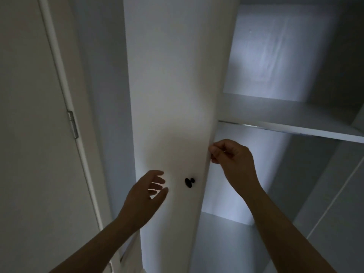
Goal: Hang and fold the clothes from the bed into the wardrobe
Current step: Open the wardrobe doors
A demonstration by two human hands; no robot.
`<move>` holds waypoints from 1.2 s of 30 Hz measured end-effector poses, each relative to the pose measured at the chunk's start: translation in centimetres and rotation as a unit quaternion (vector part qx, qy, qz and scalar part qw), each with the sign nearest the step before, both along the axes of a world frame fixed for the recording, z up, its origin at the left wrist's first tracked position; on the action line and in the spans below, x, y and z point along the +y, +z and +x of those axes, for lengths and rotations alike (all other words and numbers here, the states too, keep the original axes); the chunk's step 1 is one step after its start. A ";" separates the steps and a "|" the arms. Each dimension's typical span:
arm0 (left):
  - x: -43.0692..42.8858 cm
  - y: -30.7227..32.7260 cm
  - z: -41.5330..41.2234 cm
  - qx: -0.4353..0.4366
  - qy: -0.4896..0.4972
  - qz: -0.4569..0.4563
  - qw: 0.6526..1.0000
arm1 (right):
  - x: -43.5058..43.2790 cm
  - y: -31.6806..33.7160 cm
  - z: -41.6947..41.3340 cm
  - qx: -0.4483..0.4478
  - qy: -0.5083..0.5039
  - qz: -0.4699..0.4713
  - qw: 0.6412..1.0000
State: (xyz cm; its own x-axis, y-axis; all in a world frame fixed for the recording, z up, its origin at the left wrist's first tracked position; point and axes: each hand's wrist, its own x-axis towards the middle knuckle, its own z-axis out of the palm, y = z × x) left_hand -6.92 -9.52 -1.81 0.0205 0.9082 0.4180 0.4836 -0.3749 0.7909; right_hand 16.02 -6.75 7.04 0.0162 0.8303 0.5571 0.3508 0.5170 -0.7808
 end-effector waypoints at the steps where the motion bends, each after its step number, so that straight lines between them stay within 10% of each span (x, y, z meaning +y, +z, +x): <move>1: -0.6 0.0 -1.2 0.000 0.012 -0.001 1.000 | -0.7 0.0 -0.8 -0.003 -0.007 0.002 1.000; 36: -15.0 1.3 -27.7 0.014 0.300 -0.026 0.953 | -4.6 -0.1 -36.6 -0.079 0.114 0.111 0.984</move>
